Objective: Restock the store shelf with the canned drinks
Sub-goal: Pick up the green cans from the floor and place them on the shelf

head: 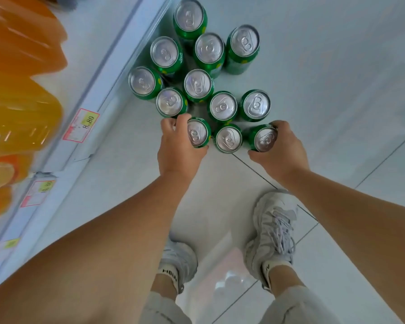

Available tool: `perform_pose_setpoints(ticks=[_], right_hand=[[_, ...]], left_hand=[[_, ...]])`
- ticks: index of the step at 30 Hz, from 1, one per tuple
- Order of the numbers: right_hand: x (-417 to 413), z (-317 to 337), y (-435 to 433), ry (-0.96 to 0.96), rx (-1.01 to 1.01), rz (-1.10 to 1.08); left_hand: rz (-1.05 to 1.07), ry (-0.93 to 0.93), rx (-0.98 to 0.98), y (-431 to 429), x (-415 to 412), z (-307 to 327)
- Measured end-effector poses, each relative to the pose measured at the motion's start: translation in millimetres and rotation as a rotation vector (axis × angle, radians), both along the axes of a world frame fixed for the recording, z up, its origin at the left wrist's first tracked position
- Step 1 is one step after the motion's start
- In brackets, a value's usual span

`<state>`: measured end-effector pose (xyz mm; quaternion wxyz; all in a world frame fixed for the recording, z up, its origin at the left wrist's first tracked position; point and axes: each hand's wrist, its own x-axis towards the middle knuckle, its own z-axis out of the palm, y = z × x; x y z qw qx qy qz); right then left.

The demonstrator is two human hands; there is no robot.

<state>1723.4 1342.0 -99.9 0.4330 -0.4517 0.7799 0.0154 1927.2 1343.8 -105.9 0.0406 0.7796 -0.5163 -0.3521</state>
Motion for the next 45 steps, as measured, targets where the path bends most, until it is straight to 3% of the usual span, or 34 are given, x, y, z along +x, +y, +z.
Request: perform_pose_setpoints(ticks=[6,16,23,27,35,45], right_hand=[[-10,126,11,0.018,-0.034,-0.073],[24,472,-15,-0.248,-0.275,-0.032],[73,711,-22,-0.515,-0.525,0.108],[111,816,-14,-0.665,-0.653,0.263],[224,939,22,-0.852,-0.801,0.531],[399,976,62,-0.947,-0.923,0.589]], left_hand=[[0.024,0.266,-0.011,11,28,120],[0.081,0.354,-0.194,10,47,473],[0.195,0.389,-0.478,44,77,718],[0.325,0.405,-0.705,84,103,826],[0.467,0.293,-0.987,161,195,934],[0.661,0.210,-1.077,248,333,971]])
